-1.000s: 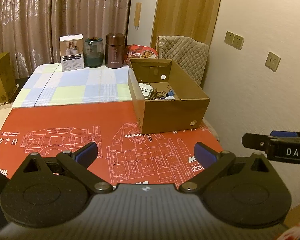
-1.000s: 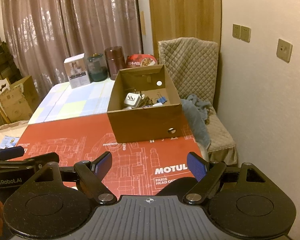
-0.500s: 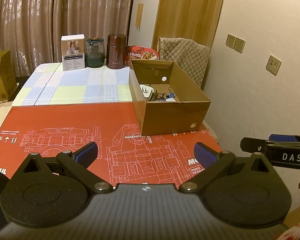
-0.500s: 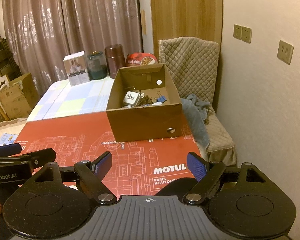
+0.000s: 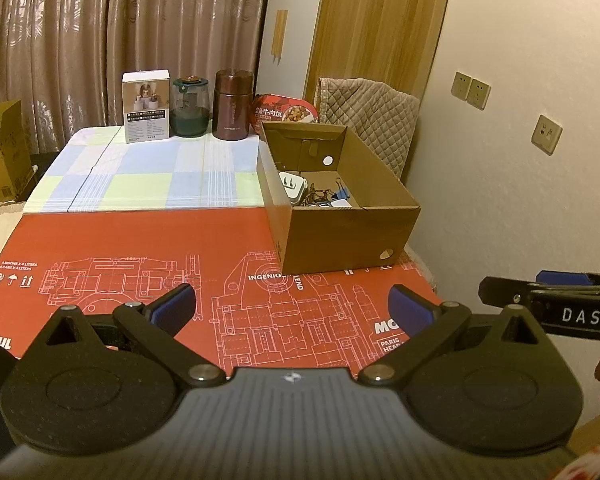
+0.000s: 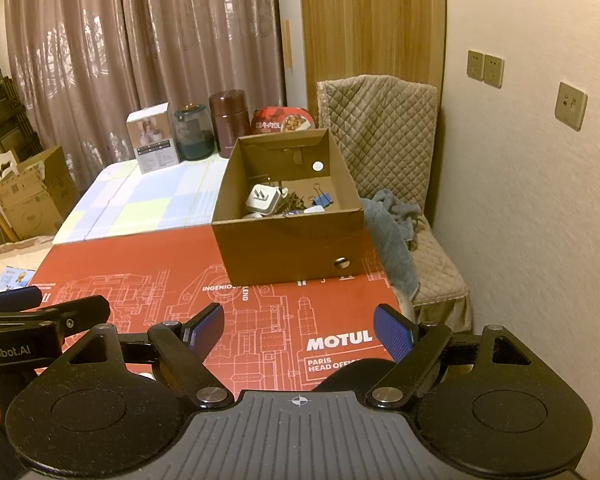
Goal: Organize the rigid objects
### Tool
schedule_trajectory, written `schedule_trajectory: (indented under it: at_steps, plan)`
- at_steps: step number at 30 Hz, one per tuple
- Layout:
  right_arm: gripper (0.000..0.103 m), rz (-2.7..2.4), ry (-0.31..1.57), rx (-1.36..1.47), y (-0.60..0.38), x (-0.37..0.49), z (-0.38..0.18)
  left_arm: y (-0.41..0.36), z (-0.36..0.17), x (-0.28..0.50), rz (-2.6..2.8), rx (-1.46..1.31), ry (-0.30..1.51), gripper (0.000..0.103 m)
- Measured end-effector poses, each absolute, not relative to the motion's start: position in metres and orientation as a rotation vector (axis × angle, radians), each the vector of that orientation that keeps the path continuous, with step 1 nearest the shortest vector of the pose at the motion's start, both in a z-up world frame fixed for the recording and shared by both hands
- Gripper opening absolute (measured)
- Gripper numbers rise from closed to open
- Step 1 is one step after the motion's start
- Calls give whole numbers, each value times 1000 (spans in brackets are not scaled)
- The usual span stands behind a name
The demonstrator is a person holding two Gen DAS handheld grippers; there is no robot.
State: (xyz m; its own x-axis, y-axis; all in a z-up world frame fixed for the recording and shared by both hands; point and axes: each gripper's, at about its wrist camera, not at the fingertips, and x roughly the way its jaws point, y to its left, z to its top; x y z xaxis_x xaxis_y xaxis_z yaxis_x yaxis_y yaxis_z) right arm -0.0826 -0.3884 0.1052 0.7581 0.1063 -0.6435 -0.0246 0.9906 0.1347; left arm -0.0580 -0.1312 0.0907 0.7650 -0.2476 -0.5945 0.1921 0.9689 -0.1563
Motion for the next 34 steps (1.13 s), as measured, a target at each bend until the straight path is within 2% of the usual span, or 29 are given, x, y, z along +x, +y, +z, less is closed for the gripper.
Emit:
schedule_trajectory:
  at_steps: [34]
  plan:
    - [79, 84, 723, 118, -392, -77, 96, -129, 87, -55, -242, -116, 653, 101]
